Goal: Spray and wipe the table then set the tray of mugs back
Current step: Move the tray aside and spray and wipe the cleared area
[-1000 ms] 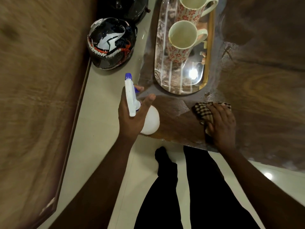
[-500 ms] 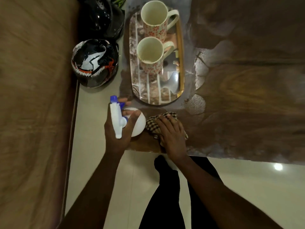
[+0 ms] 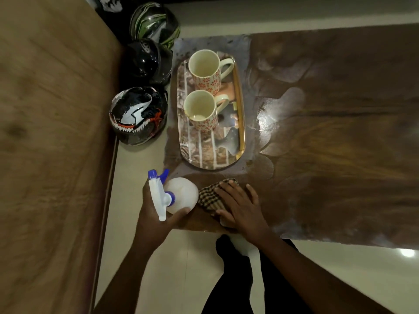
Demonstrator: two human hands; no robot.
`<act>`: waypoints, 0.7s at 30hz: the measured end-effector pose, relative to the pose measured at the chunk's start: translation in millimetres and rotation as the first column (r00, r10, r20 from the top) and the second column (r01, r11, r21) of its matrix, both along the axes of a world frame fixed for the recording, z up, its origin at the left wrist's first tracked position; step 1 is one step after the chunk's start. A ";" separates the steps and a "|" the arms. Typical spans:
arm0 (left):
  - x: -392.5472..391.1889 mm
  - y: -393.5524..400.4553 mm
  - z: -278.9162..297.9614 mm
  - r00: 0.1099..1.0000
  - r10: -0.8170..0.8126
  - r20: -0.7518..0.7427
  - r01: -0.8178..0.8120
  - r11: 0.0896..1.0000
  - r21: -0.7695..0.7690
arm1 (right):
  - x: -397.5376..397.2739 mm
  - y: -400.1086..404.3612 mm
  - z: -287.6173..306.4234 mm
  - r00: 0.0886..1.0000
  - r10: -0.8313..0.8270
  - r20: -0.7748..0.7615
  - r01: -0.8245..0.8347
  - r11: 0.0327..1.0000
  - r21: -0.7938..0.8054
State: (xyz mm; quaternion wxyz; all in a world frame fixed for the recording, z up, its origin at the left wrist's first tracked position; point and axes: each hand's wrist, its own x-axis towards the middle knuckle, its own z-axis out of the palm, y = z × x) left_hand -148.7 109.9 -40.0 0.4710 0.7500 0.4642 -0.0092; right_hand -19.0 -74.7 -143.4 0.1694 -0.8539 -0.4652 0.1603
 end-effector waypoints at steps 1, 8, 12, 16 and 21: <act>-10.0 8.3 2.4 0.997 -0.057 -0.048 0.057 0.998 -0.010 | 7.4 -3.6 3.2 1.000 -0.019 -0.022 0.020 0.999 0.026; 4.9 97.2 47.5 0.988 -0.036 -0.148 0.073 0.965 0.252 | 106.8 -2.3 43.4 0.816 -0.361 -0.451 0.472 0.867 0.159; 114.6 118.1 53.2 0.993 -0.080 -0.081 0.096 0.969 0.227 | 163.3 39.7 39.9 0.768 -0.437 -0.468 0.551 0.824 0.135; 196.3 124.1 17.5 0.898 -0.289 -0.332 0.372 0.902 0.221 | 192.9 77.8 27.1 0.728 -0.470 -0.500 0.558 0.829 0.034; 214.2 132.5 -25.2 0.828 -0.293 -0.479 0.380 0.920 0.094 | 200.2 102.2 16.1 0.726 -0.458 -0.513 0.528 0.849 -0.010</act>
